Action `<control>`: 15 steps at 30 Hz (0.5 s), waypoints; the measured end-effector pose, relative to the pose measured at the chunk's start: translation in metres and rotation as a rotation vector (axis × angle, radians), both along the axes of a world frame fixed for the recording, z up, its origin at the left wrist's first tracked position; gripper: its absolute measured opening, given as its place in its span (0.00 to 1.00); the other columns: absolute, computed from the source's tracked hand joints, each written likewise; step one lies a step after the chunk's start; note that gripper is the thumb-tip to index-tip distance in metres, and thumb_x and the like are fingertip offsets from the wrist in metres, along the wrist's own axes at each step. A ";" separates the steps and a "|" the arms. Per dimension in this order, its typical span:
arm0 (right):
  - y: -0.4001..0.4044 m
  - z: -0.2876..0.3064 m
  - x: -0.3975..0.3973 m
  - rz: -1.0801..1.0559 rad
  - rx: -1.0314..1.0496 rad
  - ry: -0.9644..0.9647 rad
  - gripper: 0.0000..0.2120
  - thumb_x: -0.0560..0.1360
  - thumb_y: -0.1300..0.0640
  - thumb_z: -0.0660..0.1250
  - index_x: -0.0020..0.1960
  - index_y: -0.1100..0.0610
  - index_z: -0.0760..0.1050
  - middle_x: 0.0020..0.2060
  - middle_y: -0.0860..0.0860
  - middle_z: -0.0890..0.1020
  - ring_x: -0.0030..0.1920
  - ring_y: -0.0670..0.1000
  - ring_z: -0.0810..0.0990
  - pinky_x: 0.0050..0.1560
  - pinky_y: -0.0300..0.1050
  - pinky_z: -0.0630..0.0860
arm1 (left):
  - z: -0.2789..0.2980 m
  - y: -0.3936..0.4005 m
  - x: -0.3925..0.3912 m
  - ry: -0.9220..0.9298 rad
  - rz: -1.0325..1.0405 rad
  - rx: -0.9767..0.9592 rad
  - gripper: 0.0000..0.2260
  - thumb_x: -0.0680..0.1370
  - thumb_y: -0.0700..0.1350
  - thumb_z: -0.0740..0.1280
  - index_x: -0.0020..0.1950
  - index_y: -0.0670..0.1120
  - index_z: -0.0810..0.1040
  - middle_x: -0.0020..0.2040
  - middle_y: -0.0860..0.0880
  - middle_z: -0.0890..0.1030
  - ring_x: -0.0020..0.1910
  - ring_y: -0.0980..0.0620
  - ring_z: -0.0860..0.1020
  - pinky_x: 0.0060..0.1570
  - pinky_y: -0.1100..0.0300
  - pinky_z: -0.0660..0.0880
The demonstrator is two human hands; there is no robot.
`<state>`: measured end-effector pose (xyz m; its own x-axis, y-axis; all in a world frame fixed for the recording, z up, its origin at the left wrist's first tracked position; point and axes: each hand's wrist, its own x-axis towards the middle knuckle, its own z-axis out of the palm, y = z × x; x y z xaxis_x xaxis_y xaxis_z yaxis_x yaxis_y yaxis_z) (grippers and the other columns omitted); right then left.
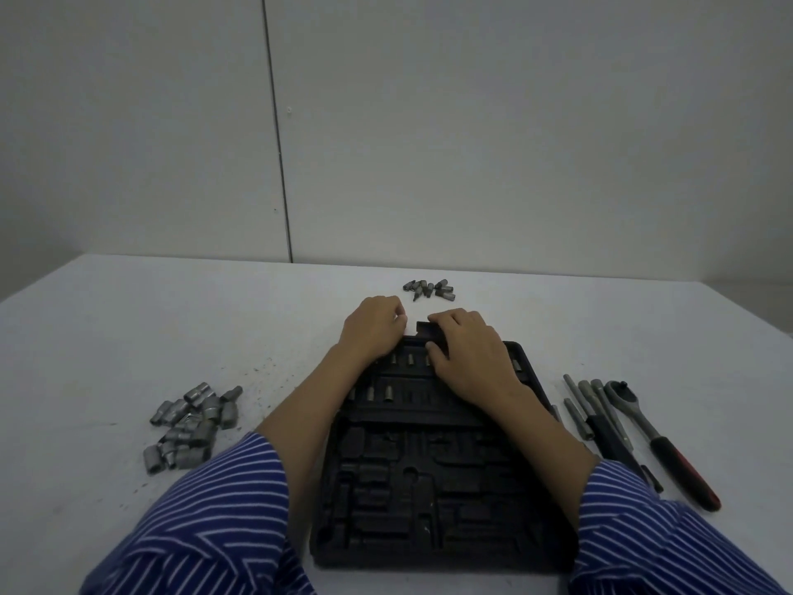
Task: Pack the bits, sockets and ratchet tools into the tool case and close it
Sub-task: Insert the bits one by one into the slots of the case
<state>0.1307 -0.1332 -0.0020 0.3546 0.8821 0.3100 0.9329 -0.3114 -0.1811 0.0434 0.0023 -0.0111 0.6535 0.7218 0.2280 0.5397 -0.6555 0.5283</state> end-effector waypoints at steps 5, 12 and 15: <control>0.001 -0.007 0.001 0.010 0.047 0.021 0.19 0.79 0.52 0.58 0.68 0.55 0.68 0.63 0.50 0.74 0.64 0.52 0.68 0.60 0.46 0.68 | -0.003 0.010 0.016 0.027 0.014 0.023 0.10 0.78 0.43 0.59 0.54 0.43 0.76 0.55 0.45 0.77 0.57 0.46 0.72 0.52 0.52 0.71; 0.005 -0.014 0.005 0.025 0.087 0.026 0.17 0.78 0.53 0.59 0.66 0.55 0.70 0.61 0.50 0.75 0.62 0.52 0.69 0.59 0.46 0.70 | -0.002 0.022 0.043 0.085 0.074 0.090 0.12 0.77 0.43 0.58 0.57 0.41 0.74 0.57 0.43 0.75 0.59 0.45 0.70 0.53 0.52 0.69; 0.005 -0.014 0.005 0.029 0.086 0.031 0.17 0.78 0.53 0.59 0.66 0.55 0.70 0.61 0.50 0.75 0.62 0.52 0.68 0.59 0.45 0.70 | -0.002 0.026 0.051 0.120 0.103 0.123 0.13 0.78 0.45 0.59 0.58 0.41 0.75 0.58 0.43 0.75 0.60 0.45 0.70 0.53 0.52 0.69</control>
